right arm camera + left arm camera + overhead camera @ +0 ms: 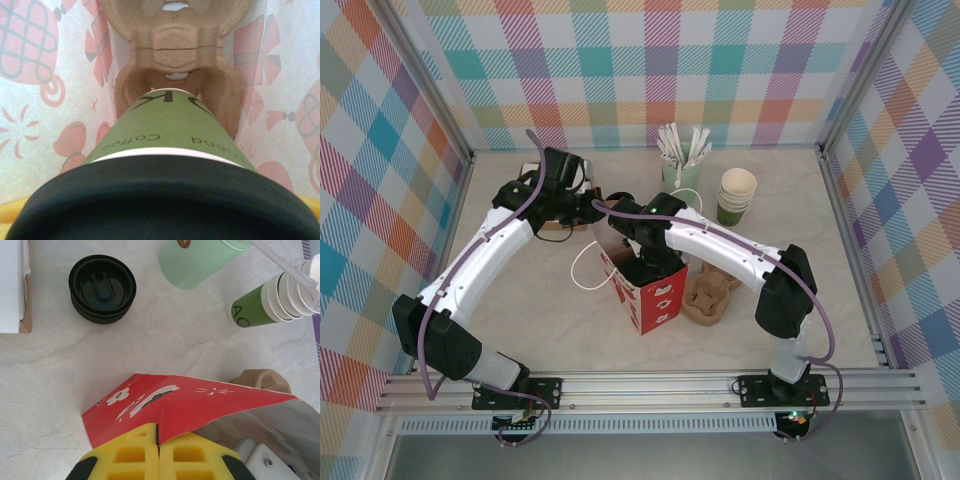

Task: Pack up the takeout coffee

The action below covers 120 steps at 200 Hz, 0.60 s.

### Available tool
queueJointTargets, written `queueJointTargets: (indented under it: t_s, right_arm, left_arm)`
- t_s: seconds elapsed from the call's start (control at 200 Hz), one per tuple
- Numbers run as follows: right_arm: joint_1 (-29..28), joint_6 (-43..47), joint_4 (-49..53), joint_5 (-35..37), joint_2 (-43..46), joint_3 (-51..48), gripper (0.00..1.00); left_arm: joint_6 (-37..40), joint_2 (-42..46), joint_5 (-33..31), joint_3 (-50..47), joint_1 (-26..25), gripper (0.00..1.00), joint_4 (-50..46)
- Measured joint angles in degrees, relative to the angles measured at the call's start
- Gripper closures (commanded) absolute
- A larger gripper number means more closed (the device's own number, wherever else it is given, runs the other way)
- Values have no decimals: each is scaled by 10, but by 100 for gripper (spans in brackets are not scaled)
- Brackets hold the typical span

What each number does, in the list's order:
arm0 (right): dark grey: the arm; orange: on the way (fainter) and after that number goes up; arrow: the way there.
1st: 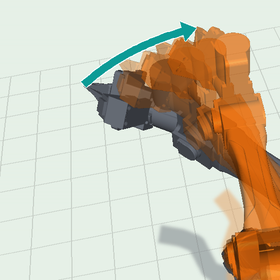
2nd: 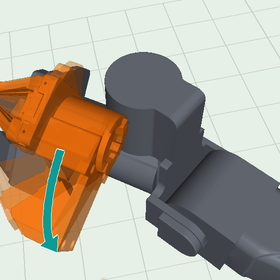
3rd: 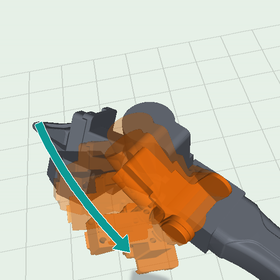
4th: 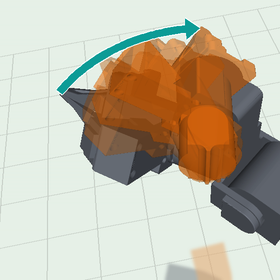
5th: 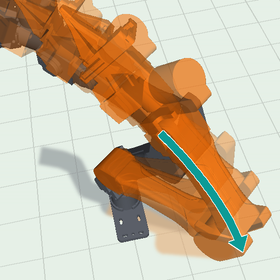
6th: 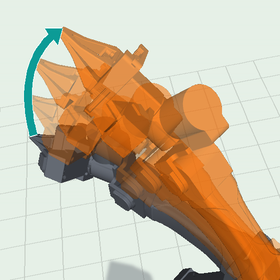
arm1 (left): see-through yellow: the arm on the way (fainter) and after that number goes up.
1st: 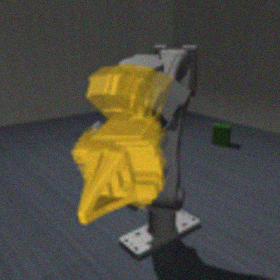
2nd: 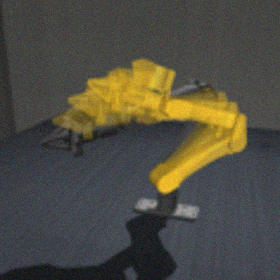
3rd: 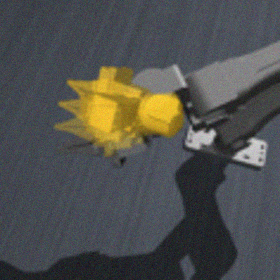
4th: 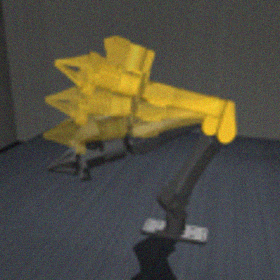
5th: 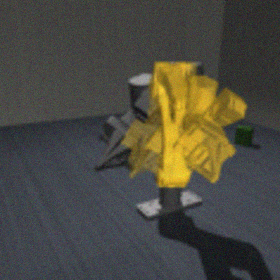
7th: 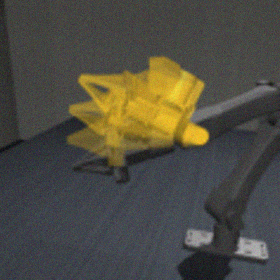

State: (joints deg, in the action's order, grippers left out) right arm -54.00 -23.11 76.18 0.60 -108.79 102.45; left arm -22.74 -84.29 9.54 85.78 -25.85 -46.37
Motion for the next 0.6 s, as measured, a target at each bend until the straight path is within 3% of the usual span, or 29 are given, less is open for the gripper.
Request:
queueJointTargets:
  t_s: [0.6]
  right_arm:
    - [0, 0, 24, 0, -14, 12, 26]
  left_arm:
    - [0, 0, 0, 0, 0, 96, 0]
